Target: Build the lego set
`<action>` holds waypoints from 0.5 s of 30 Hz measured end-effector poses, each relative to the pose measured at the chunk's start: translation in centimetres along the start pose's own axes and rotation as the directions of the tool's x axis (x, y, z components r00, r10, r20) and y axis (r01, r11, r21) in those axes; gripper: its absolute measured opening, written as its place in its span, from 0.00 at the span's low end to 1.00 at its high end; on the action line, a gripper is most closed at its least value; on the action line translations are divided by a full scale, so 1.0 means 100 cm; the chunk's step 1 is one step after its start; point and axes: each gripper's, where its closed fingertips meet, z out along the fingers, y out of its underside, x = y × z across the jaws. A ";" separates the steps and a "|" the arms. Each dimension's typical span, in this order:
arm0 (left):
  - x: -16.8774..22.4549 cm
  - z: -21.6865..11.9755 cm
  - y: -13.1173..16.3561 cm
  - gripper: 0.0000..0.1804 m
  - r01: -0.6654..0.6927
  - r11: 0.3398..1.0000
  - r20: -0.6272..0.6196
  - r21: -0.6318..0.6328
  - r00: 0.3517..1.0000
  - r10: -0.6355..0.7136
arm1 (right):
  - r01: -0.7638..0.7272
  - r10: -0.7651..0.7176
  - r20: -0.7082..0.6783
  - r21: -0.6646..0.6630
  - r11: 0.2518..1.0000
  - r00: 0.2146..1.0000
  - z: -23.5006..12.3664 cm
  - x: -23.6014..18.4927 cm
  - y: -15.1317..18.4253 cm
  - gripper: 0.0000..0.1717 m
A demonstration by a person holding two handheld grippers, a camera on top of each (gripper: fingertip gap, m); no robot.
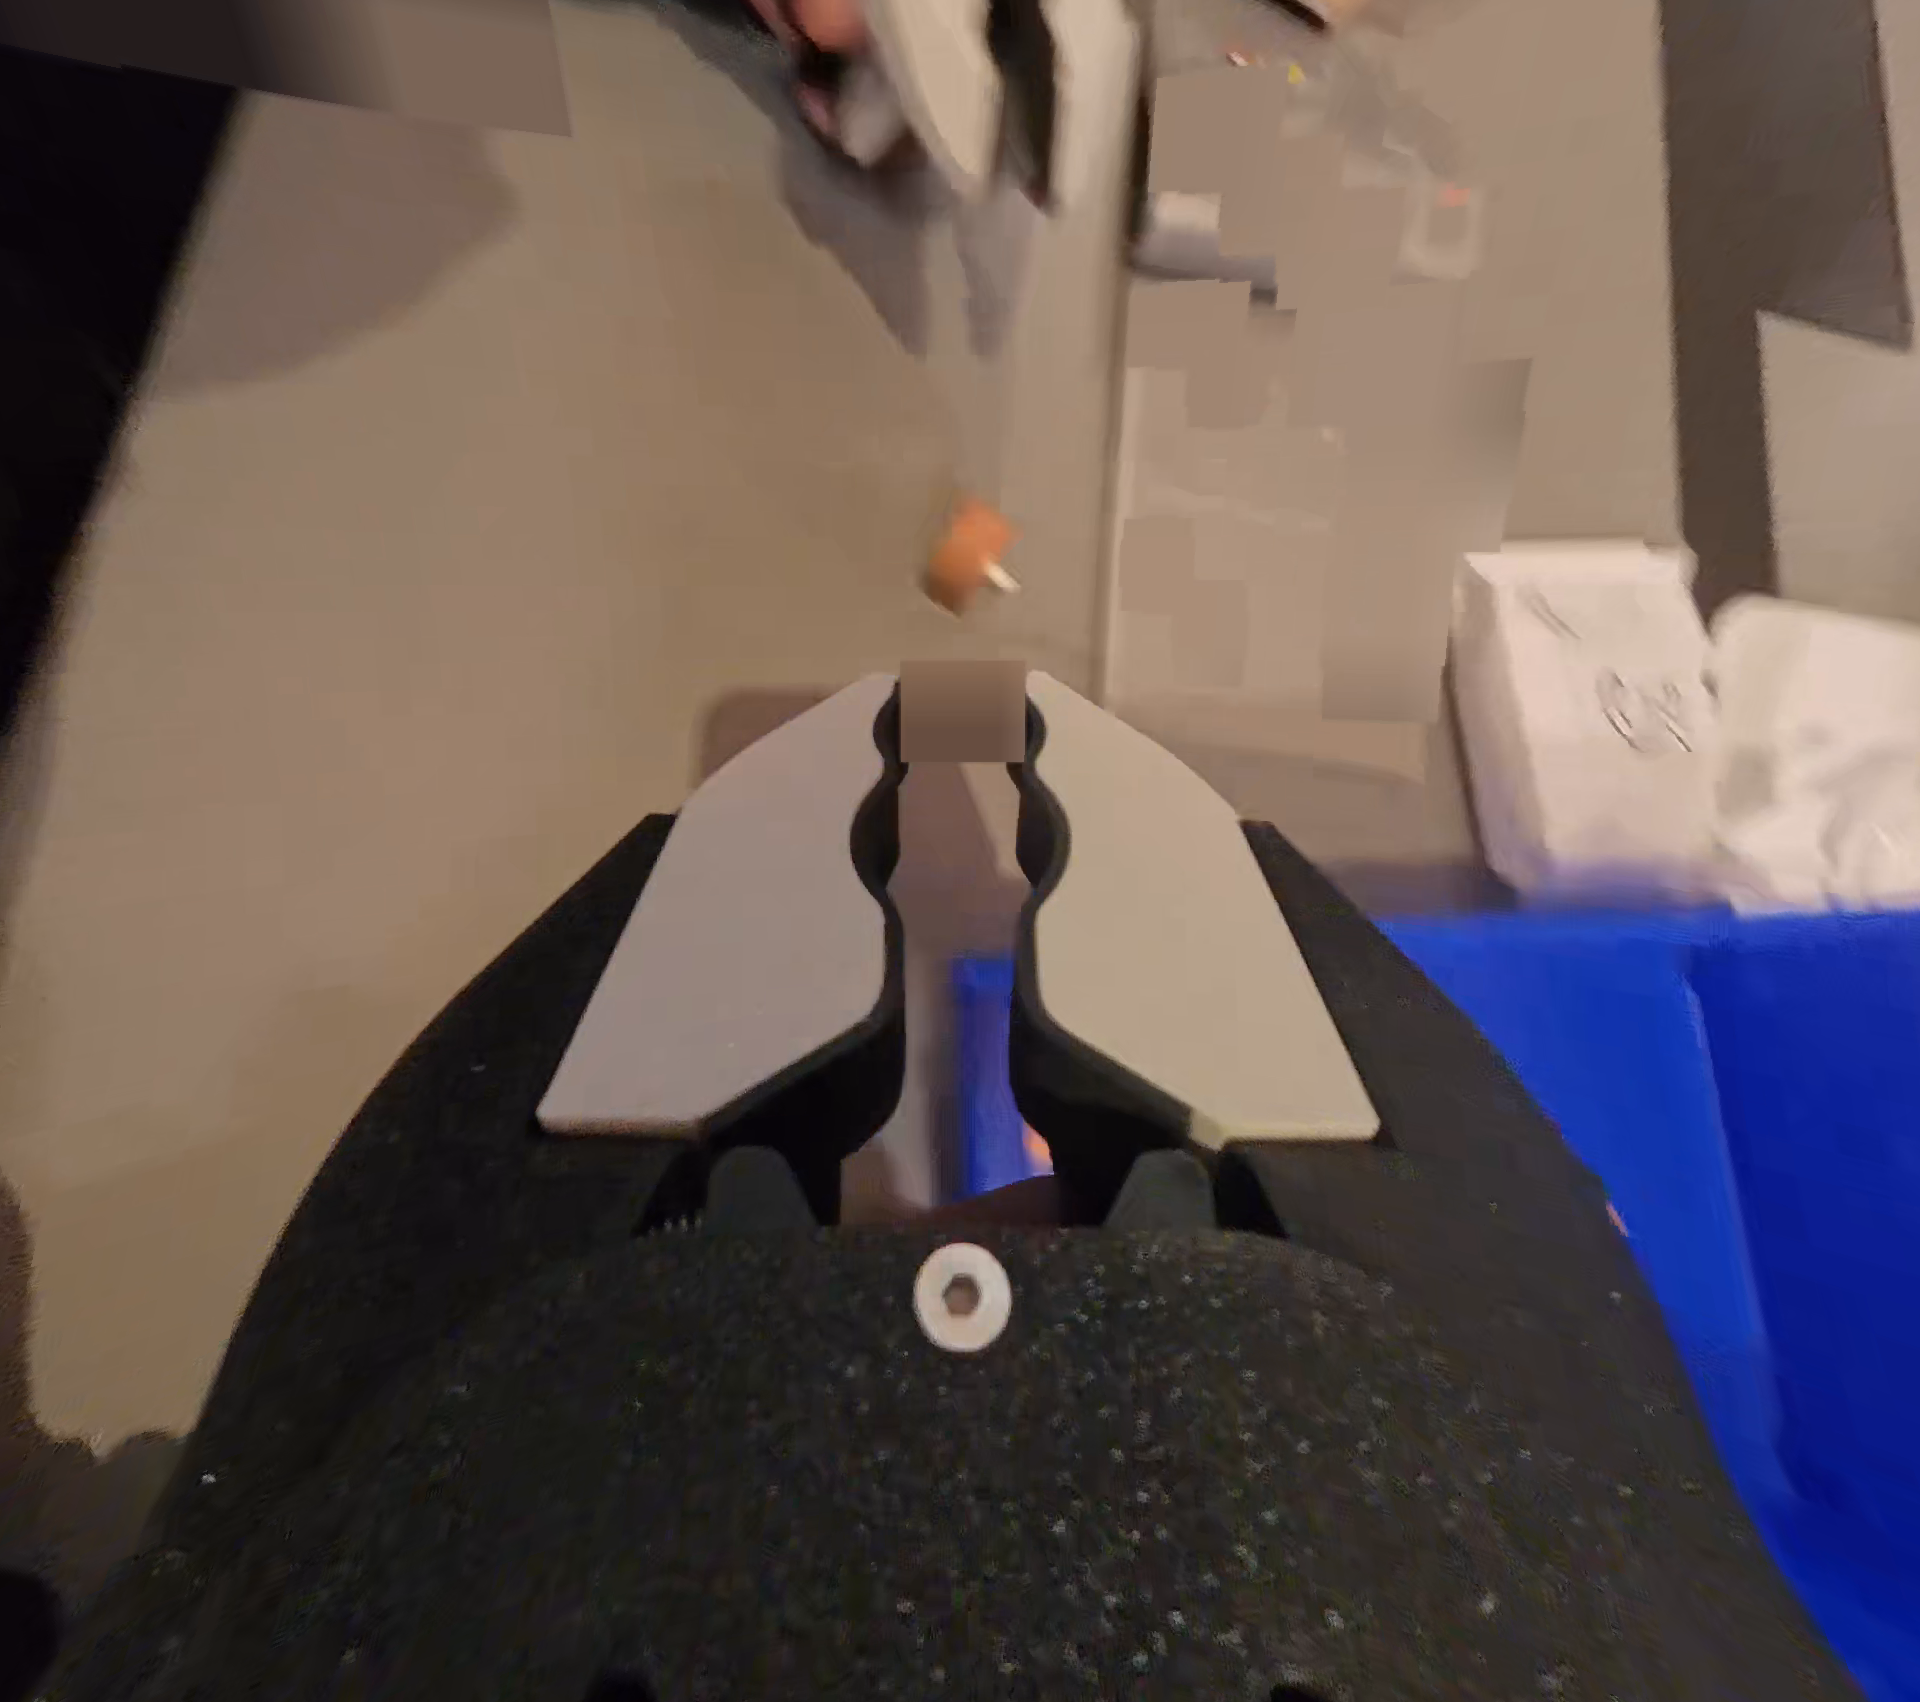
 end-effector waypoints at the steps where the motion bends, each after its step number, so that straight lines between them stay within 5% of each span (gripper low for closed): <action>1: 0.000 0.000 0.000 0.10 -0.003 1.000 0.001 -0.003 1.000 0.003 | 0.011 -0.011 0.028 0.016 1.000 1.000 0.012 -0.017 -0.014 0.10; 8: 0.002 0.000 0.002 0.10 -0.019 1.000 0.008 -0.014 1.000 0.019 | 0.025 0.005 0.109 -0.279 0.960 0.994 0.132 -0.096 0.002 0.10; 15: 0.002 0.000 0.003 0.10 -0.018 1.000 0.007 -0.018 1.000 0.018 | -0.061 0.097 0.119 -0.271 0.961 0.988 0.151 -0.097 0.008 0.10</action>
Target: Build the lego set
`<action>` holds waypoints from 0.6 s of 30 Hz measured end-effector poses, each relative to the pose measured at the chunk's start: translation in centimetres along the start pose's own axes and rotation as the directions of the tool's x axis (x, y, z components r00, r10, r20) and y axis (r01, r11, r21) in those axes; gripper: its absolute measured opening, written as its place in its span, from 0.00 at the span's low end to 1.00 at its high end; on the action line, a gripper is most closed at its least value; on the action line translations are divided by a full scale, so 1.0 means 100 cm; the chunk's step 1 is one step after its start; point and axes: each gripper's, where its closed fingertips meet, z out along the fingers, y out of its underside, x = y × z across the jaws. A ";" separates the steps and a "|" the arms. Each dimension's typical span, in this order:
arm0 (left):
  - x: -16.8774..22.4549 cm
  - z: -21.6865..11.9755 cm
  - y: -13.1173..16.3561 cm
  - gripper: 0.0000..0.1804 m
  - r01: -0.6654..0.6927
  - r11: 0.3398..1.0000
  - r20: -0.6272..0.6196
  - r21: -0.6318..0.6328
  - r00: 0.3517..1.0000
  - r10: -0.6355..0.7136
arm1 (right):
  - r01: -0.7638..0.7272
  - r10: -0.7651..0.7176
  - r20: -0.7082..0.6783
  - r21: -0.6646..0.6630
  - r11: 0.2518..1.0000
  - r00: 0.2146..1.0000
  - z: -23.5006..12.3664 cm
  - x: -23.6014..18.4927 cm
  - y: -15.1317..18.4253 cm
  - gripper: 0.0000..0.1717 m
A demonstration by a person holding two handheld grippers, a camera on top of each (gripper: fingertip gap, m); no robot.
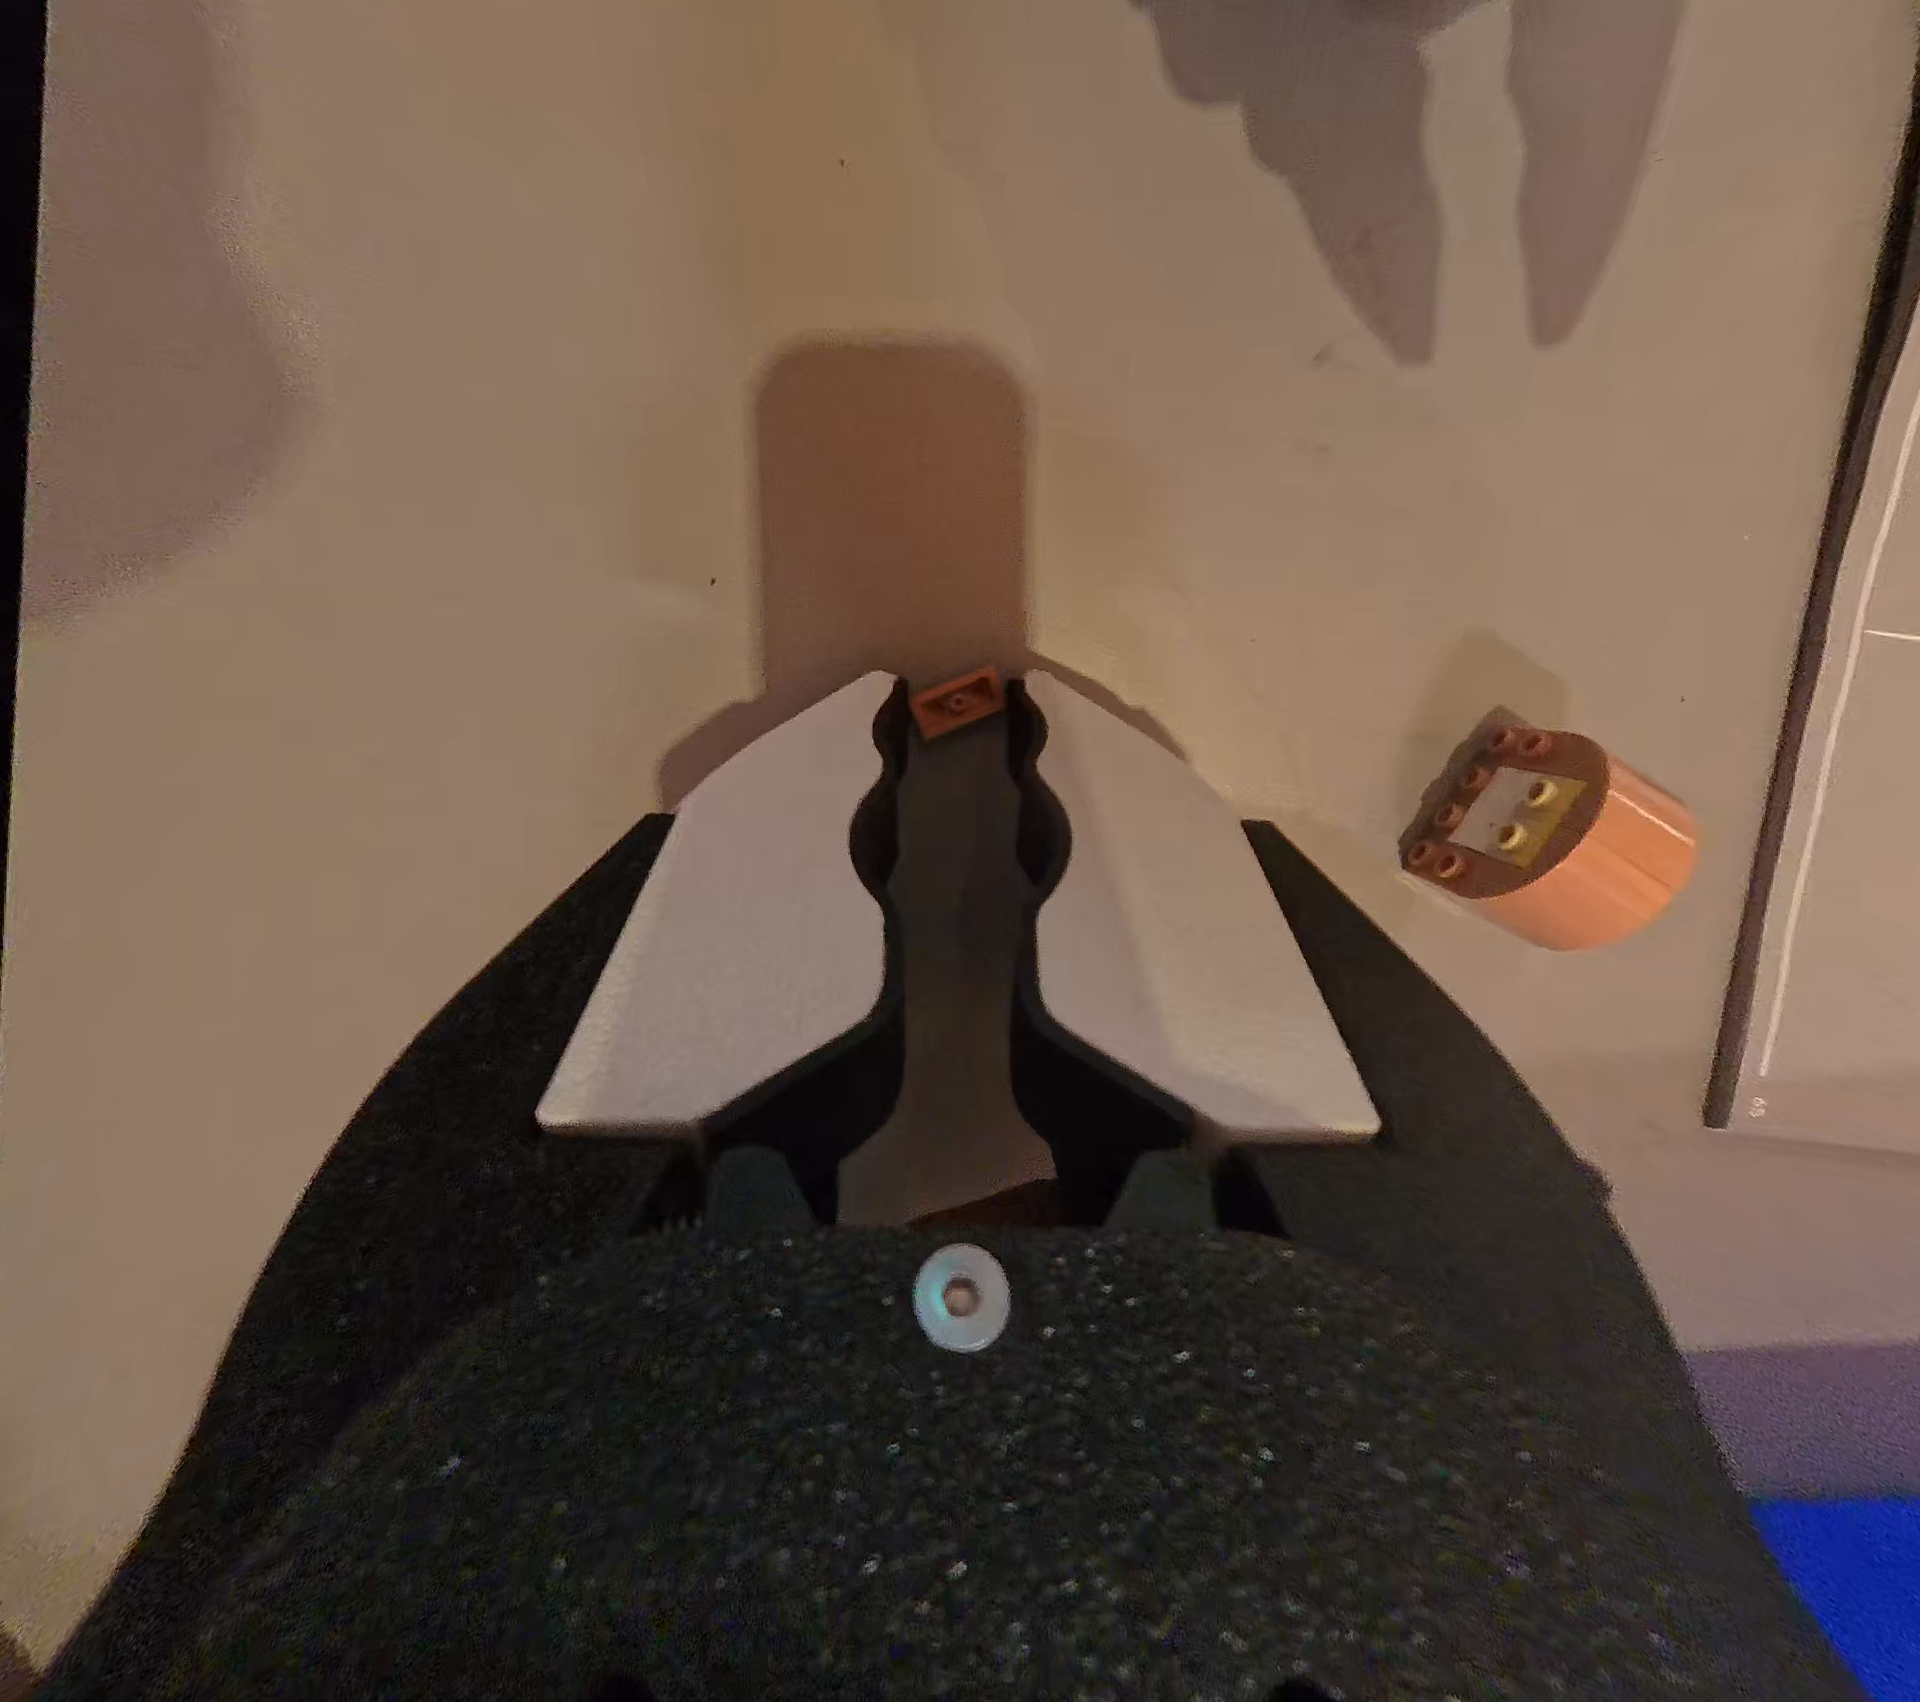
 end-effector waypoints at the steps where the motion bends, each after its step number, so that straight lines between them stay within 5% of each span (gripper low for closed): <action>1: 0.000 0.000 0.000 0.10 0.002 1.000 -0.002 0.000 1.000 -0.002 | -0.004 0.004 0.001 0.010 1.000 1.000 0.000 0.000 0.000 0.10; 8: 0.000 0.001 0.001 0.10 0.016 1.000 -0.018 -0.009 1.000 -0.016 | 0.010 -0.009 -0.012 0.040 0.999 1.000 -0.005 0.002 0.000 0.19; 18: -0.001 0.002 0.002 0.10 0.034 0.999 -0.026 -0.018 0.999 -0.035 | -0.005 0.008 -0.013 0.232 0.973 1.000 -0.056 0.012 -0.021 0.20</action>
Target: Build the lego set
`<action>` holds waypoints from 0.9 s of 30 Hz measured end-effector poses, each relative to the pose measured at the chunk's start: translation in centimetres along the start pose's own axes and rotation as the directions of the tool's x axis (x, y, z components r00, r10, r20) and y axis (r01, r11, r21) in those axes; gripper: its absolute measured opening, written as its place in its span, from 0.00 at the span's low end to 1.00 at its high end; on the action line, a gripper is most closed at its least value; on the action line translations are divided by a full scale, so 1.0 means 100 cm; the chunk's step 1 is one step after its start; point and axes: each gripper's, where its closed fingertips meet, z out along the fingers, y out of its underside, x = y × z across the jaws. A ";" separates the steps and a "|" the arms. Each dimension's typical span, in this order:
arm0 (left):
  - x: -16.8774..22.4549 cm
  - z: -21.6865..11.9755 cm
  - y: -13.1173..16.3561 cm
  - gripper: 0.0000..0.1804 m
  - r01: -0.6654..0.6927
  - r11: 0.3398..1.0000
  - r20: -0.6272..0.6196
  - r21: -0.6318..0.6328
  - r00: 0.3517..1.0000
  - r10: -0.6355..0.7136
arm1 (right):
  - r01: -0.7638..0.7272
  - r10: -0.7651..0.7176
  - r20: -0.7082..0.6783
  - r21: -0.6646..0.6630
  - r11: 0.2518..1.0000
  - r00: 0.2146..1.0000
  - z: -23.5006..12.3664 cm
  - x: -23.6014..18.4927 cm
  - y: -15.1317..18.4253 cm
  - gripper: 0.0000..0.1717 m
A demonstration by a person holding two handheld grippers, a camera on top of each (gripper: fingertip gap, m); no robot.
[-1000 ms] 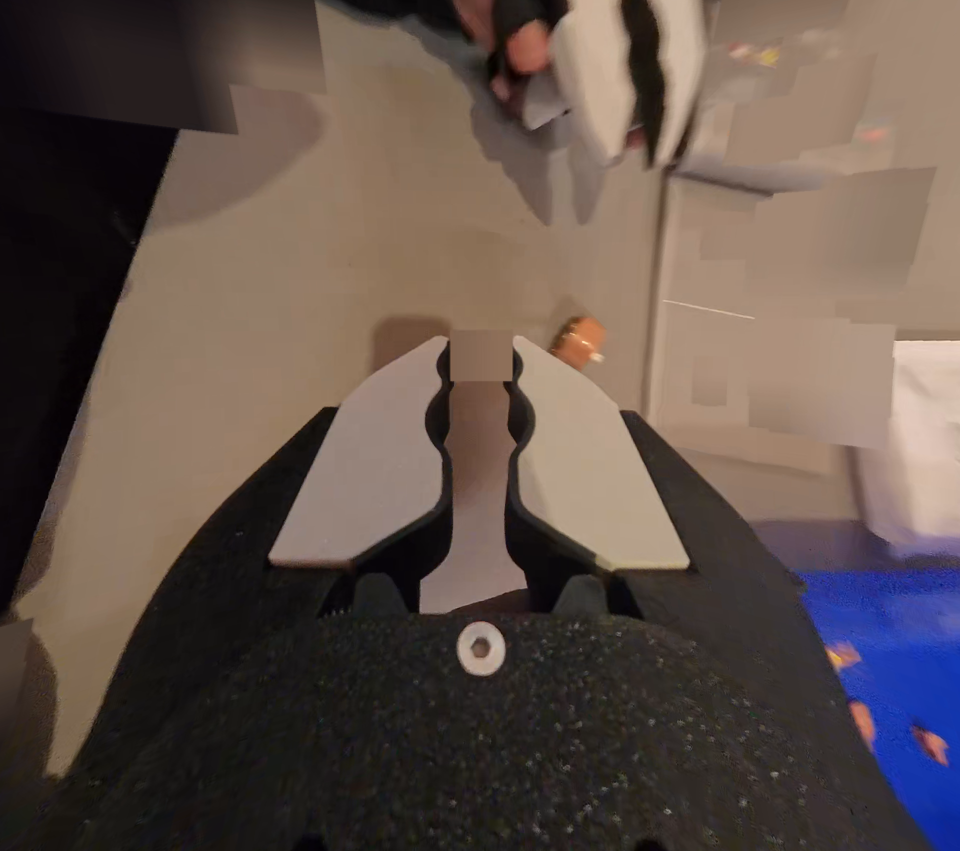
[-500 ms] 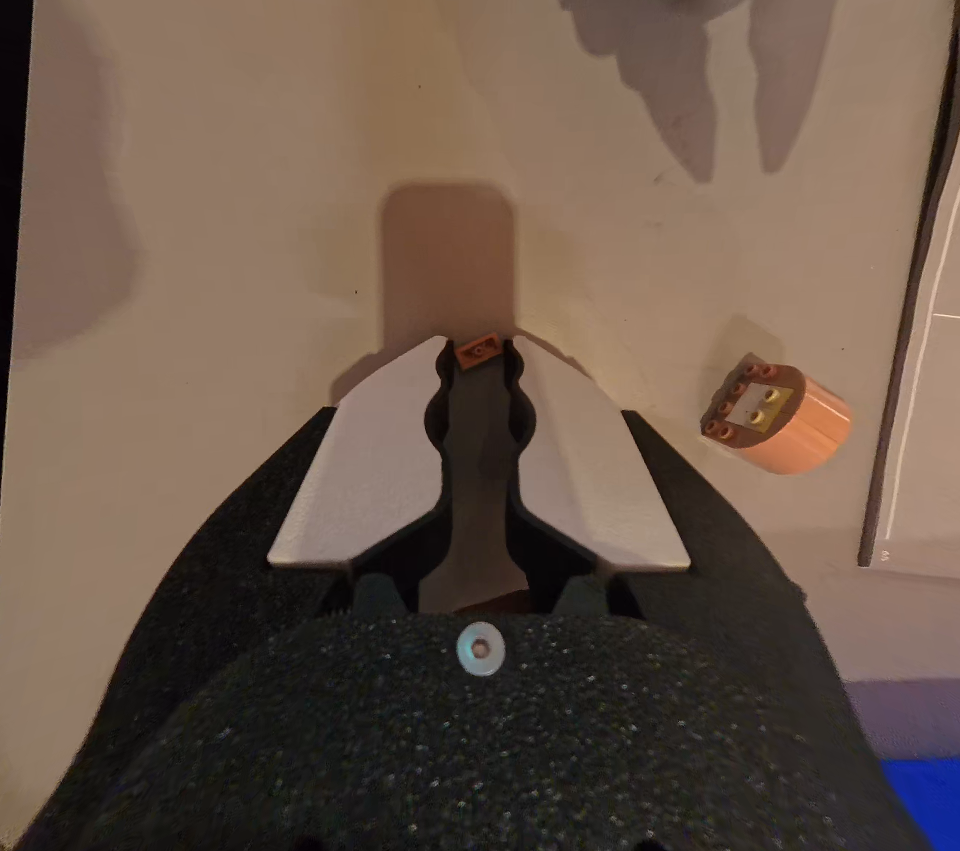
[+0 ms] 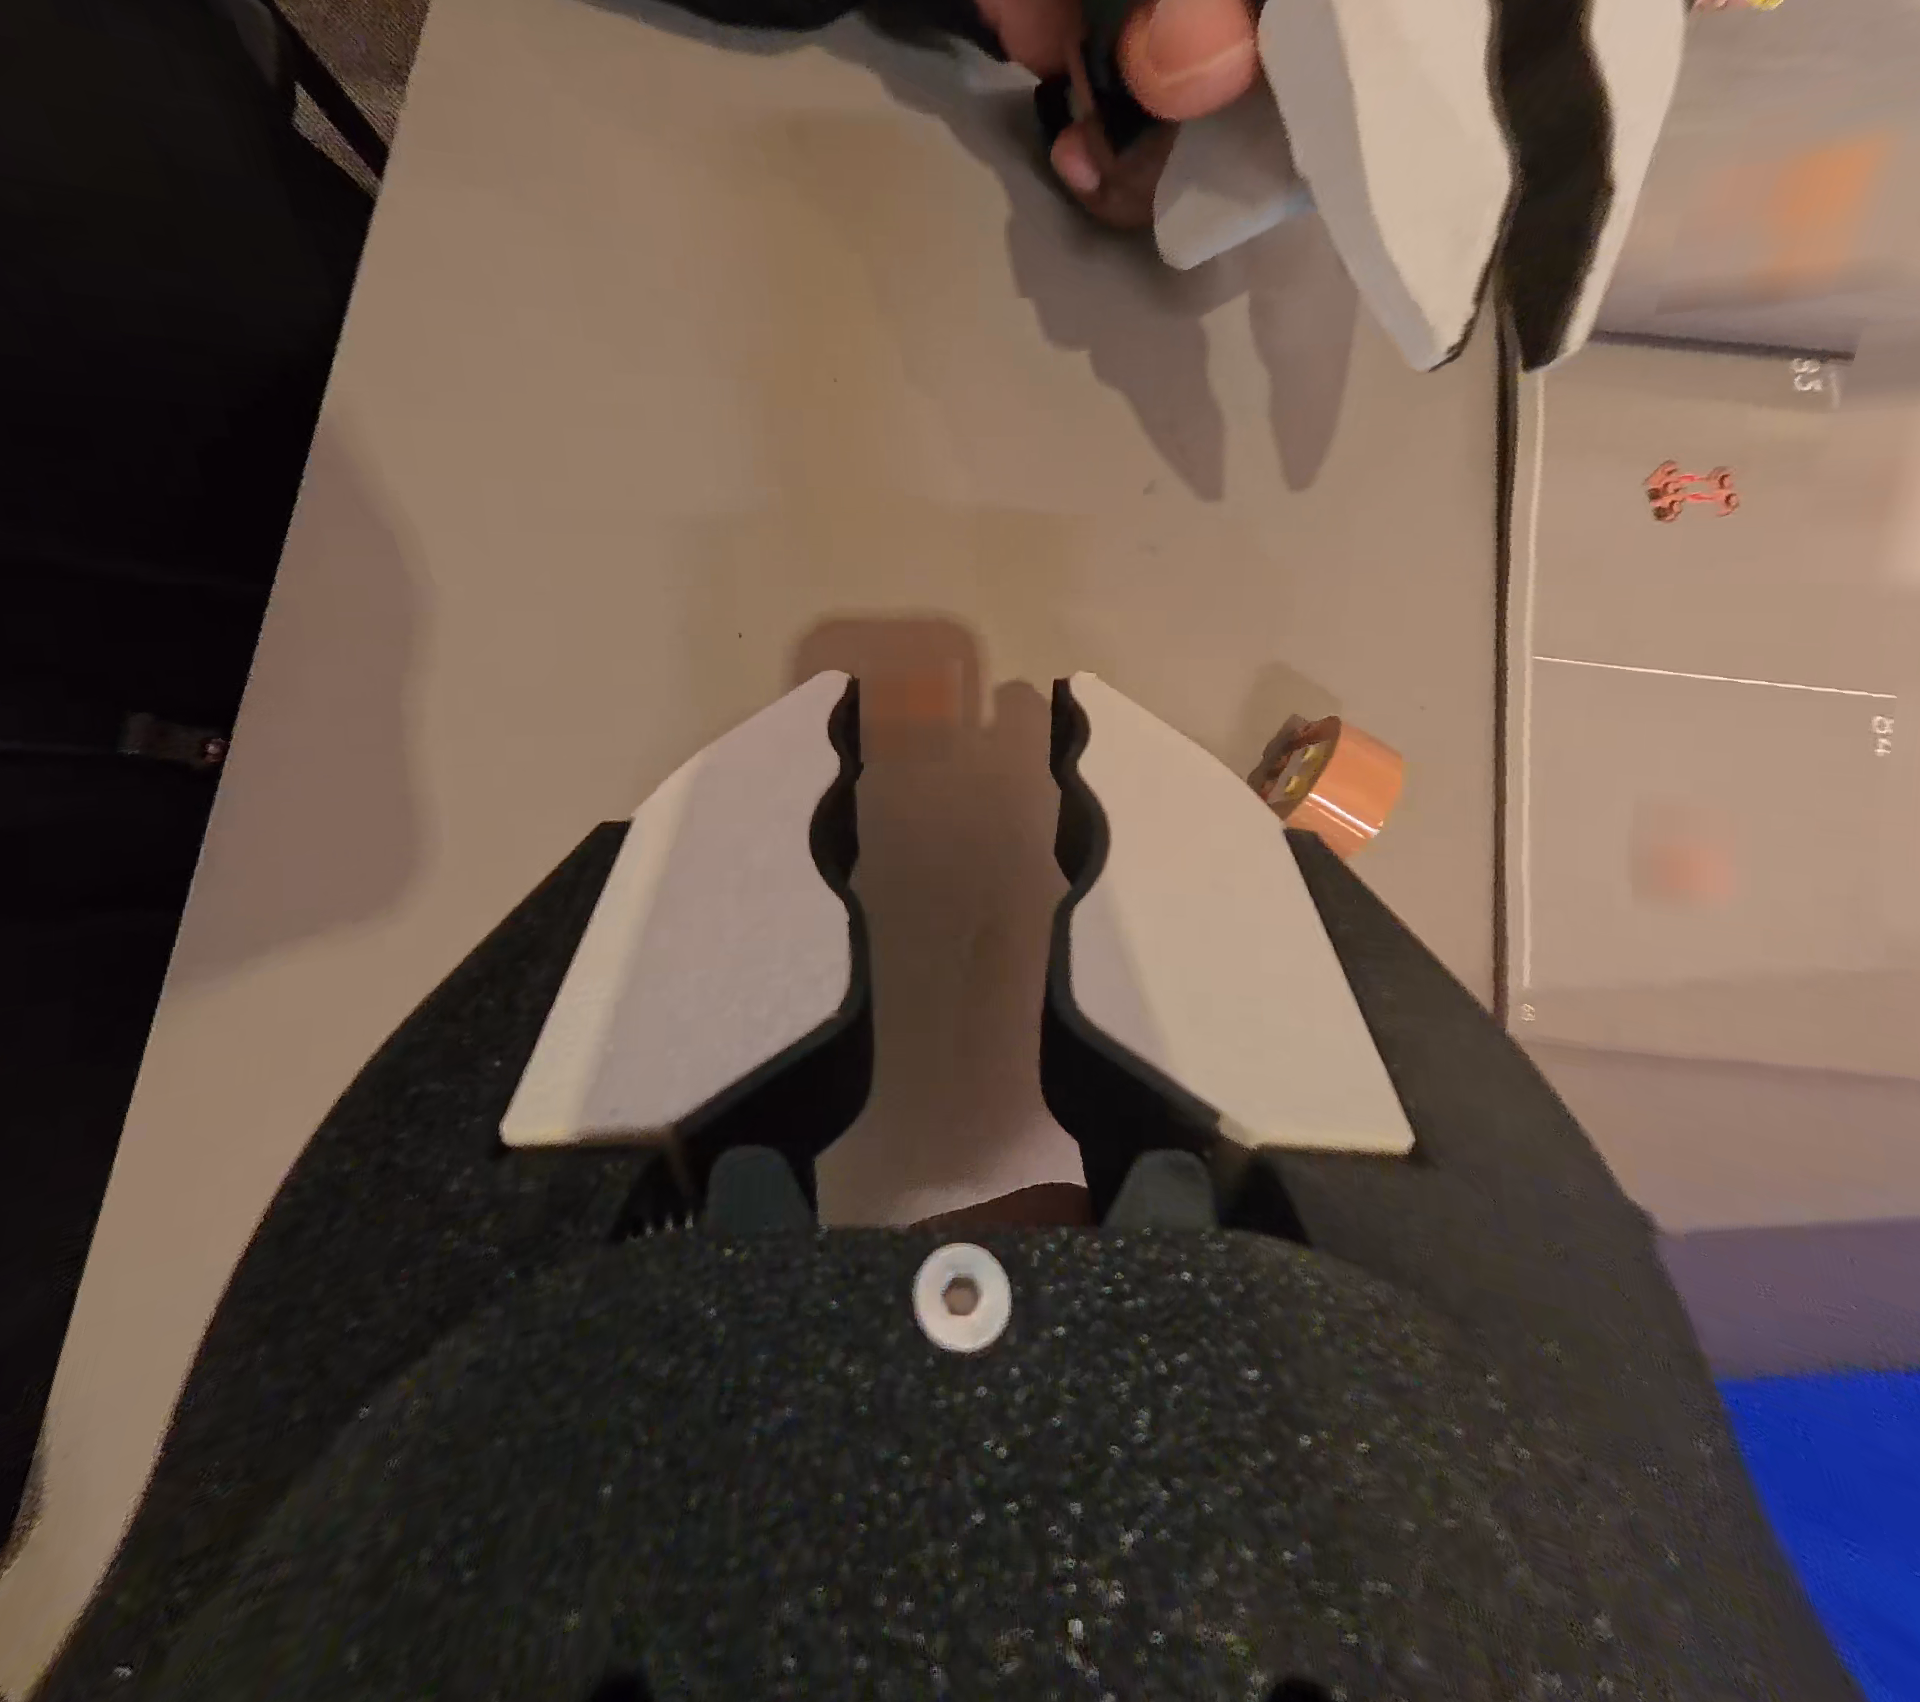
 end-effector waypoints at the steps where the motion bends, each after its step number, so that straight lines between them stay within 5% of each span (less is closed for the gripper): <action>1: 0.000 0.000 0.000 0.10 0.002 1.000 -0.001 0.001 1.000 -0.002 | 0.001 -0.001 0.002 0.009 1.000 1.000 -0.003 0.000 -0.001 0.20; 27: 0.001 0.001 0.001 0.10 -0.011 1.000 -0.002 -0.007 1.000 0.011 | -0.010 0.015 -0.047 0.107 0.994 0.999 -0.028 0.014 -0.019 0.19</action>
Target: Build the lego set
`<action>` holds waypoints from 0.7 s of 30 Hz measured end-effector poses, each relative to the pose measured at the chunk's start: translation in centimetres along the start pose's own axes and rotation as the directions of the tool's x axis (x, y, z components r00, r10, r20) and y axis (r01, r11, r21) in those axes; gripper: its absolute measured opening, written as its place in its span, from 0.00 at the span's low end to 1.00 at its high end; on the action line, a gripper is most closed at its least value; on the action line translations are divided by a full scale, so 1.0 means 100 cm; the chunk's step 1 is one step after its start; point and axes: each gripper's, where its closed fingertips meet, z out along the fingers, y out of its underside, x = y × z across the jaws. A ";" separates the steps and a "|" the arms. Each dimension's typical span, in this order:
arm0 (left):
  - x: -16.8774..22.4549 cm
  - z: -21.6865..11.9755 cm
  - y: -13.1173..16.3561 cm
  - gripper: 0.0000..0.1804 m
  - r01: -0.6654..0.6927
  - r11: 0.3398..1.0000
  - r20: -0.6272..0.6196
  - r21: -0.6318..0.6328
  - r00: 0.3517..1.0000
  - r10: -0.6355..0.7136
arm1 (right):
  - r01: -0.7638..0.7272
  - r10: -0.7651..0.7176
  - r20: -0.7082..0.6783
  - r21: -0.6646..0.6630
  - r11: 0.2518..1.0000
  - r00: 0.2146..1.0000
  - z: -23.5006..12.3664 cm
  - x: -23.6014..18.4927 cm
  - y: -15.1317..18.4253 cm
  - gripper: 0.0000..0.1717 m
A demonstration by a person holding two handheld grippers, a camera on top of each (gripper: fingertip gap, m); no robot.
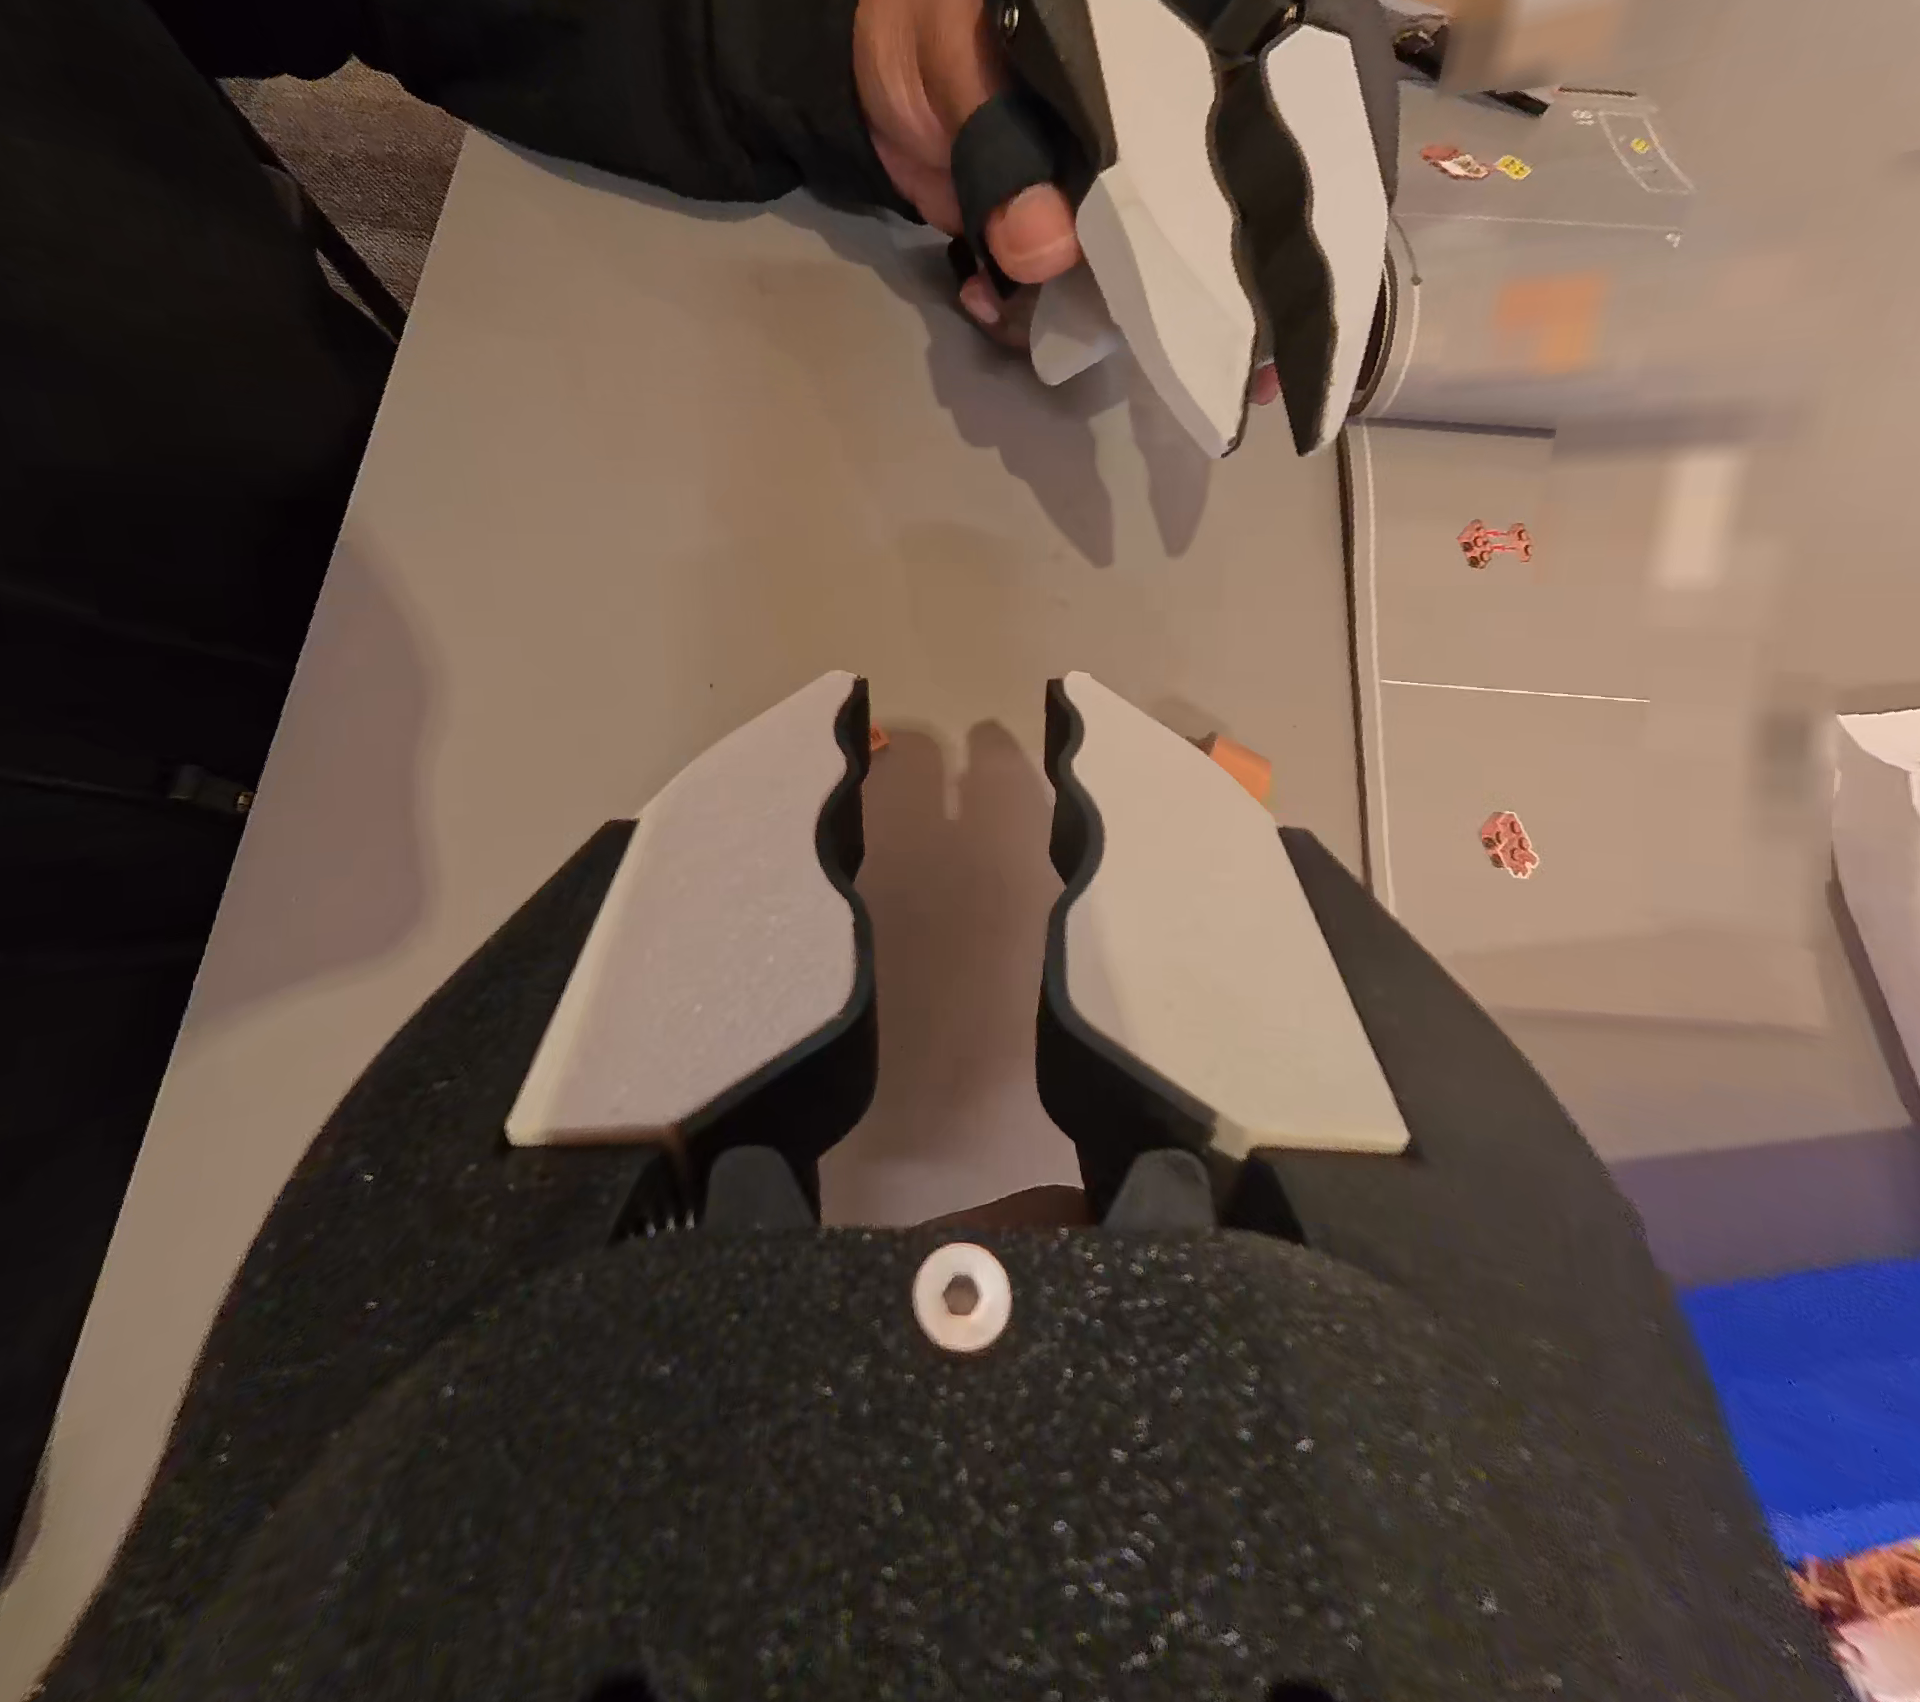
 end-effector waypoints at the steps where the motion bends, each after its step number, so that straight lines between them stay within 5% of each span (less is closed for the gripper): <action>1: 0.000 0.000 0.000 0.10 0.000 1.000 0.000 -0.001 1.000 0.000 | 0.004 -0.004 -0.011 -0.005 1.000 1.000 -0.003 0.002 0.000 0.19; 6: 0.001 0.000 0.000 0.10 -0.013 1.000 0.002 -0.004 1.000 0.013 | 0.046 -0.082 -0.313 -0.121 0.992 0.946 -0.077 0.065 0.016 0.18; 11: 0.002 0.003 0.003 0.10 -0.025 0.999 0.005 -0.025 1.000 0.025 | -0.223 -0.099 -0.666 -0.382 0.897 0.740 -0.195 0.161 0.117 0.15; 15: 0.003 0.003 0.004 0.10 -0.042 0.999 0.008 -0.031 0.999 0.042 | -0.362 0.017 -0.680 -0.368 0.857 0.733 -0.200 0.186 0.162 0.16; 21: 0.002 0.002 0.003 0.10 -0.030 0.999 0.006 -0.027 1.000 0.030 | -0.424 -0.027 -0.676 -0.492 0.761 0.737 -0.188 0.195 0.193 0.16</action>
